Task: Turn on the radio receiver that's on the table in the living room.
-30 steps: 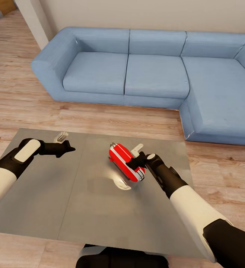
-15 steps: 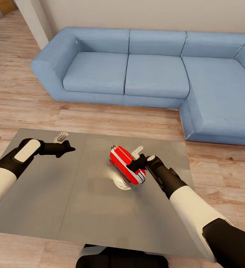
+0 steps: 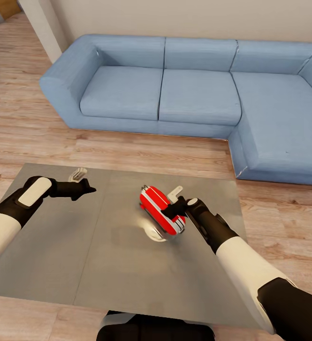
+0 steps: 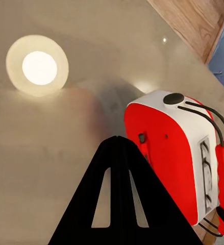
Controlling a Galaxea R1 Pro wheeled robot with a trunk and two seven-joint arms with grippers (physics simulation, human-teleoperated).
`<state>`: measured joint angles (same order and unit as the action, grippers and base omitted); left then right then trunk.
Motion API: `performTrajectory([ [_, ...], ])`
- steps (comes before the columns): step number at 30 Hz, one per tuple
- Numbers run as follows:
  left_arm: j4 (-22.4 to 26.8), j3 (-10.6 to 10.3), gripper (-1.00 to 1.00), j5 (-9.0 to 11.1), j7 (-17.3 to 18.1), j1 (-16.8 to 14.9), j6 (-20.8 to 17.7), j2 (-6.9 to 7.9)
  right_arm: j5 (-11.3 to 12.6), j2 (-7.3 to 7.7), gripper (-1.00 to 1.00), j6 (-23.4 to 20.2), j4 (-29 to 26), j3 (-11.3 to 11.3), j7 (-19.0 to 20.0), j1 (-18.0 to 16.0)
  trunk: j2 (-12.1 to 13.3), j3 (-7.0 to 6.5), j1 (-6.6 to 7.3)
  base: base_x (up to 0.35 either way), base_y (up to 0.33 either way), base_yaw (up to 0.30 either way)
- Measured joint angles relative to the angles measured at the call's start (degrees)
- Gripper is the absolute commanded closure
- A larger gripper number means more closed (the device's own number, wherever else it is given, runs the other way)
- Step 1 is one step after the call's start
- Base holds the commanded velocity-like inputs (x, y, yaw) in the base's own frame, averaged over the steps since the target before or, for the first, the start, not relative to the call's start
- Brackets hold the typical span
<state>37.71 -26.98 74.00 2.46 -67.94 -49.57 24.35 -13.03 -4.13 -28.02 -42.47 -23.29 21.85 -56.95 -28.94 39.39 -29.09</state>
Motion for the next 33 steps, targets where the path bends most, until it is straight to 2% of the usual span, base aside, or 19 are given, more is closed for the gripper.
performTrajectory([
  [4,0.0,0.0,1.0,0.01,0.0,0.01,0.0,0.0,0.06,0.0,1.0,3.52,1.73,-0.01,-0.03,0.01,0.0,0.0,0.0,0.0,0.0,0.0],
  [9,0.0,0.0,1.0,0.0,0.0,0.0,0.0,0.0,0.02,0.0,1.0,4.87,2.75,-0.01,-0.05,0.0,0.0,0.0,0.0,0.0,0.0,0.0],
  [33,0.0,0.0,1.0,0.09,0.0,0.0,0.0,0.0,0.07,0.0,1.0,4.82,2.94,-0.08,0.03,0.0,0.0,0.0,0.0,0.0,0.0,0.0],
])
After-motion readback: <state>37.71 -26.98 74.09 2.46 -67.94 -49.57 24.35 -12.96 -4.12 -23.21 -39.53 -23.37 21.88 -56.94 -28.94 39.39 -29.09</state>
